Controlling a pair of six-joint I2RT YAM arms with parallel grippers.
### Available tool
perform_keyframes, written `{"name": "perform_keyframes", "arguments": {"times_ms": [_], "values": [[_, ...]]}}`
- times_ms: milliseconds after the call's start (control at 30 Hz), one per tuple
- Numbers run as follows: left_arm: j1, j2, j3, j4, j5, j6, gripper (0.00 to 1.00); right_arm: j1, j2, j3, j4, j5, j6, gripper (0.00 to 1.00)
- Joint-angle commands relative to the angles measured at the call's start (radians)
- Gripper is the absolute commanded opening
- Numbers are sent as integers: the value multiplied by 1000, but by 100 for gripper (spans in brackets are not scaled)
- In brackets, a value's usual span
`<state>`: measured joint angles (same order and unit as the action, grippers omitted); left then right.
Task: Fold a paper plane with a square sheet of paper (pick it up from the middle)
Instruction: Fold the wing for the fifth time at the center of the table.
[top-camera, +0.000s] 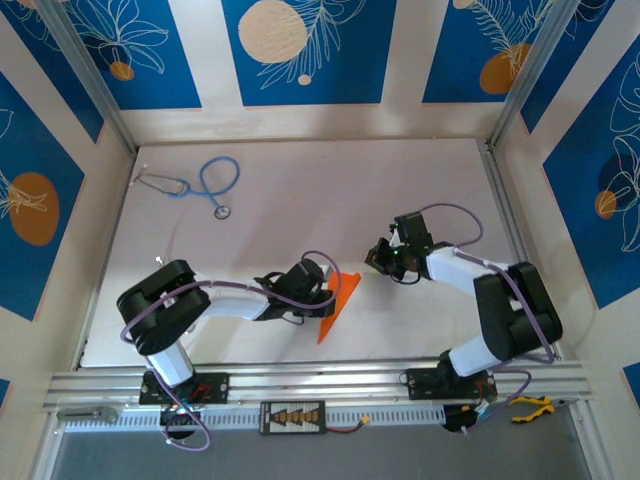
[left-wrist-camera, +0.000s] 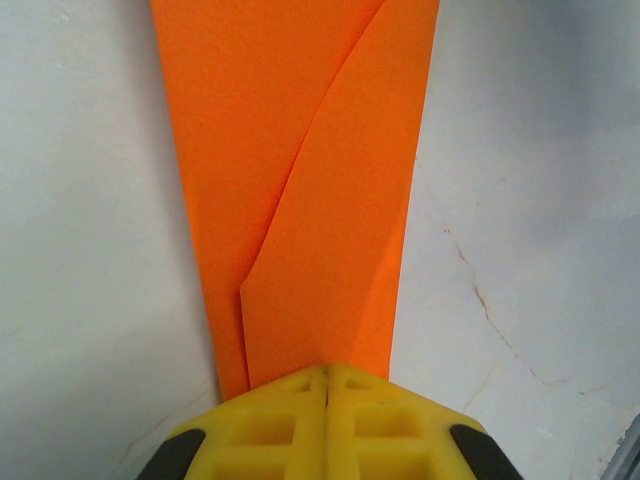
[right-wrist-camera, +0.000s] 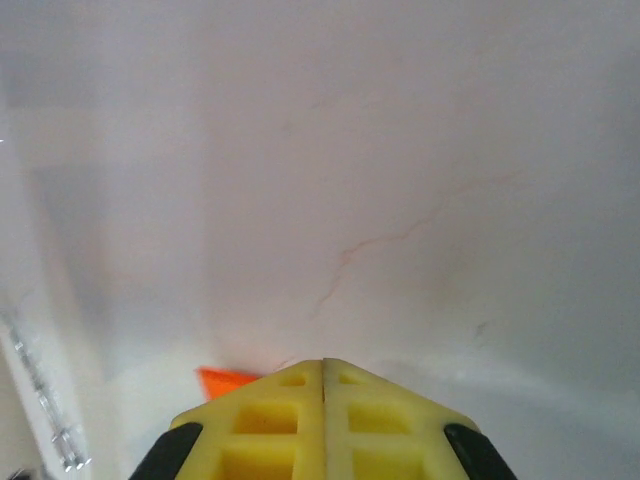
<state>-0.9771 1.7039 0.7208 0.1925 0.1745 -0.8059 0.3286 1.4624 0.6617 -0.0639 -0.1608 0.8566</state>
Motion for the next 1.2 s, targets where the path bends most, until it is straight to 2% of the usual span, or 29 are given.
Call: {"name": "perform_keyframes", "arguments": {"times_ms": [0,133,333,533,867,1033,1167], "values": [[-5,50,-40,-137,25,-8,0,44,-74,-62,90,-98,18,3],[-5,43,-36,-140,28,-8,0,110,-66,-101,154,-184,53,4],[-5,23,-31,-150,23,-5,0,203,47,-71,129,-180,45,2],[-5,-5,-27,-159,21,-4,0,163,141,-108,117,-107,92,0],[-5,-87,-6,-180,36,4,7,145,134,-99,57,-85,66,0],[-9,-144,11,-157,78,12,10,145,140,-88,50,-89,68,0],[-22,-138,26,-114,163,19,11,147,144,-85,43,-88,68,0]]}}
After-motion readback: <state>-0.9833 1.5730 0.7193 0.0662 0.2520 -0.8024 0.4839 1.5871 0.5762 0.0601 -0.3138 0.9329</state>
